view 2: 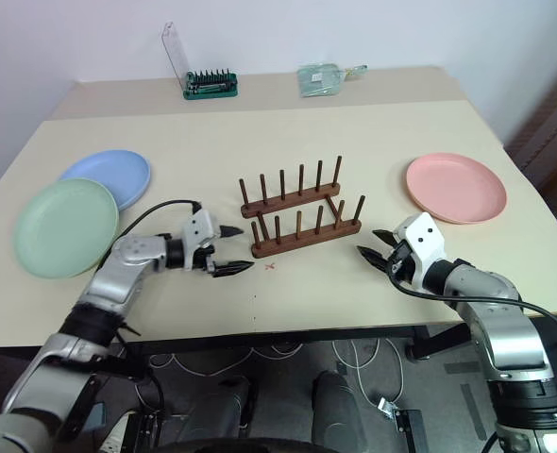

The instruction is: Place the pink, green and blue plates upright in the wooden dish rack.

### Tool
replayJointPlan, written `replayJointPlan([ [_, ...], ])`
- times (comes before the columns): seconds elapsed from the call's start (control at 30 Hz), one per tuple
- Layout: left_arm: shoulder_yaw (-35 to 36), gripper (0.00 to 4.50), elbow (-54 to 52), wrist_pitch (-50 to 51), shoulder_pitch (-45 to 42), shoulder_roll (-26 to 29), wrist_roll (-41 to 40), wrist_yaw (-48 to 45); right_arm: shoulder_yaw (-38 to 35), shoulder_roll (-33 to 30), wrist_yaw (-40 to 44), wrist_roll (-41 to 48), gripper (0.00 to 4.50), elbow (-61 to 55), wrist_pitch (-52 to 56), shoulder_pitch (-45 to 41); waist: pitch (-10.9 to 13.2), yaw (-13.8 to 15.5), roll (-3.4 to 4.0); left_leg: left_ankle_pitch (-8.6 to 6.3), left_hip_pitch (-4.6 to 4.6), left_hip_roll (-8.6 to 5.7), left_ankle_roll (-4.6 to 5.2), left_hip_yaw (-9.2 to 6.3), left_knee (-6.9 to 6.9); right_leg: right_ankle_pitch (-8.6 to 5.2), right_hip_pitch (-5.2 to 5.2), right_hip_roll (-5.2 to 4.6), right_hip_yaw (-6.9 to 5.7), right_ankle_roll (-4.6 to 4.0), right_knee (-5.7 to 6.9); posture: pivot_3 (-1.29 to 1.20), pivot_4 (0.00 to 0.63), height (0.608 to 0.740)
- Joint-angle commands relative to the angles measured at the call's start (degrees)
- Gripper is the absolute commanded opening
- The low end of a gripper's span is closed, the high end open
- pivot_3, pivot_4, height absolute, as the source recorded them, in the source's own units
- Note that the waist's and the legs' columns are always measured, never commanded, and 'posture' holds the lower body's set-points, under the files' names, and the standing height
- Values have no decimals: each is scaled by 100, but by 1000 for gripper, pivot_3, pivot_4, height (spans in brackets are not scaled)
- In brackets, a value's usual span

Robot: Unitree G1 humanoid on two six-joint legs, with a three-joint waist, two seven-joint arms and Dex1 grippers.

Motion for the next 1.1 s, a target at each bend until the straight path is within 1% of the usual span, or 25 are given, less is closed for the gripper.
replayJointPlan([
  [0.03, -46, 2126, -814, 512, 378, 167, -221, -164, 32, -36, 83, 8, 44, -124, -35, -15, 0, 37, 0, 0, 0, 0, 0, 0, 0, 0, 1, -1, 0, 0, 0, 0, 150, 740],
  [0.07, -98, 1683, -959, 596, 431, 156, -219, -130, 59, -28, 89, -3, 0, -131, -23, -18, -1, 51, 2, 0, 0, -1, 0, 0, 1, 0, 2, -2, 0, 0, -1, 0, 150, 740],
  [0.13, -233, 651, -1187, 709, 482, 79, -164, -42, 154, -25, 62, -77, 0, -113, 11, -43, -1, 89, 2, 0, -1, -2, 0, -1, 4, 0, 7, -4, 0, 0, -4, 0, 150, 740],
  [0.17, -322, 225, -1267, 793, 473, 26, -89, 40, 217, -43, 42, -143, 0, -85, 27, -65, -1, 95, 2, 0, -2, -4, 0, -2, 5, -1, 11, -6, -1, 1, -7, 0, 150, 740],
  [0.23, -467, 225, -1369, 1003, 425, -130, -15, 211, 328, -37, 0, -250, 0, 0, 40, -141, -1, 96, 2, -2, -2, -8, 3, -4, 9, -3, 17, -8, -1, 4, -11, 0, 150, 740],
  [0.3, -559, 225, -1383, 996, 387, -294, 72, 369, 496, 21, -106, -439, 0, 158, 44, -277, -1, 86, 2, -2, -2, -9, 4, -5, 10, -4, 18, -8, -1, 5, -10, 0, 150, 740],
  [0.37, -600, 225, -1272, 1048, 302, -450, 210, 620, 667, 80, -215, -630, 0, 303, 26, -409, -2, 80, 2, -2, 0, -9, 3, -5, 10, -4, 18, -7, -1, 5, -8, 0, 150, 740],
  [0.5, -683, 225, -862, 822, 127, -650, 698, 1221, 886, 315, -497, -923, 0, 681, 17, -800, -3, 81, 4, -2, 0, -9, 3, -5, 13, -4, 18, -7, -2, 5, -7, 0, 150, 740],
  [0.63, -478, 225, -277, 611, -94, -859, 990, 2056, 1150, 481, -721, -1332, 0, 1239, -234, -1220, -5, 75, 5, -2, 9, -9, 3, -5, 16, -4, 28, -6, -2, 5, -8, 0, 150, 740],
  [0.7, -376, 225, -81, 550, -185, -930, 993, 2310, 1181, 601, -870, -1459, 0, 1510, -343, -1433, -6, 61, 5, -2, 23, -9, 3, -5, 15, -4, 39, -5, -2, 6, -8, 0, 150, 740],
  [0.87, -276, 225, 174, 424, -311, -1029, 993, 2655, 1223, 753, -1023, -1673, 0, 1970, -571, -1770, -6, 49, 5, -2, 40, -8, 3, -4, 10, -5, 50, -5, -2, 7, -8, 0, 150, 740],
  [1.0, -257, 225, 349, 335, -344, -1055, 1058, 2901, 1209, 799, -1110, -1804, 0, 2115, -751, -1847, -7, 49, 6, -2, 46, -9, 3, -4, 10, -5, 55, -5, -2, 7, -7, 0, 150, 740],
  [1.1, -272, 225, 380, 287, -341, -1045, 1031, 2909, 1188, 811, -1102, -1836, 0, 2127, -788, -1838, -7, 45, 7, -2, 50, -9, 3, -4, 8, -5, 58, -5, -2, 7, -7, 0, 150, 740],
])
